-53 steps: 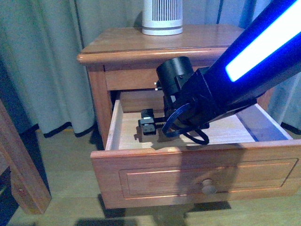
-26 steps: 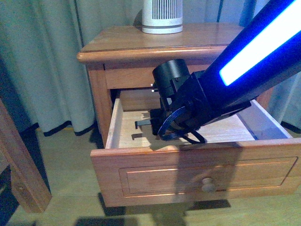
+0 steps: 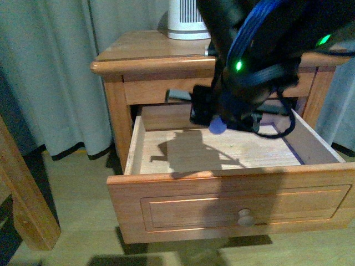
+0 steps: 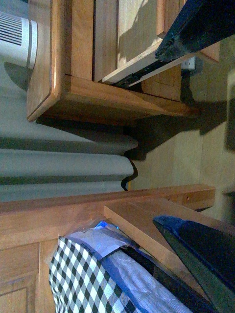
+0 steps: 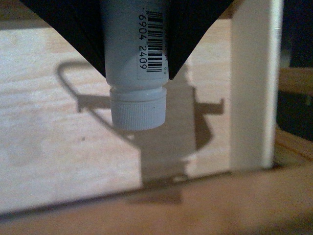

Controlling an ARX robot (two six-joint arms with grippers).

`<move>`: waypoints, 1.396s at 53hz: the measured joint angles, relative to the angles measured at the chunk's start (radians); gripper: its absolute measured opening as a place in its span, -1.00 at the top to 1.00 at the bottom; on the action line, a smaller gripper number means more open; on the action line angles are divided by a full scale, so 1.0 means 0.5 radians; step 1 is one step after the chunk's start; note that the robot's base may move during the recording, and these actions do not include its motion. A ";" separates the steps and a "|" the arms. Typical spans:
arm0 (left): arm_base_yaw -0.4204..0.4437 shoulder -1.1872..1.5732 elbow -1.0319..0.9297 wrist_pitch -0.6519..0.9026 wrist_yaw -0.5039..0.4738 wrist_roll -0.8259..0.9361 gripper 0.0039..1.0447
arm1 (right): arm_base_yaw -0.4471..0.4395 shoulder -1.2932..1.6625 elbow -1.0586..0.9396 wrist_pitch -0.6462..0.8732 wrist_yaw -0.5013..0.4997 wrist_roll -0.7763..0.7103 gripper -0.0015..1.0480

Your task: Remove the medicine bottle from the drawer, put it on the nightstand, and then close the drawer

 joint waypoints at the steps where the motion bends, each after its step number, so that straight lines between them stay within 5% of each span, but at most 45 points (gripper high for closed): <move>1: 0.000 0.000 0.000 0.000 0.000 0.000 -0.87 | 0.000 -0.055 -0.009 0.008 0.015 -0.002 0.44; 12: 0.000 0.000 0.000 0.000 0.000 0.000 -0.87 | -0.248 -0.293 0.240 0.115 0.129 -0.227 0.44; 26: 0.000 0.000 0.000 0.000 -0.001 0.000 -0.87 | -0.553 0.185 0.886 0.061 0.146 -0.481 0.44; 43: 0.000 0.000 0.000 0.000 0.000 0.000 -0.87 | -0.603 0.639 1.290 0.009 0.214 -0.596 0.43; 67: 0.000 0.000 0.000 0.000 0.000 0.000 -0.87 | -0.595 0.354 0.959 0.352 0.127 -0.574 -0.89; 74: 0.000 0.000 0.000 0.000 0.000 0.000 -0.87 | -0.591 -0.107 0.502 0.421 0.134 -0.517 -0.87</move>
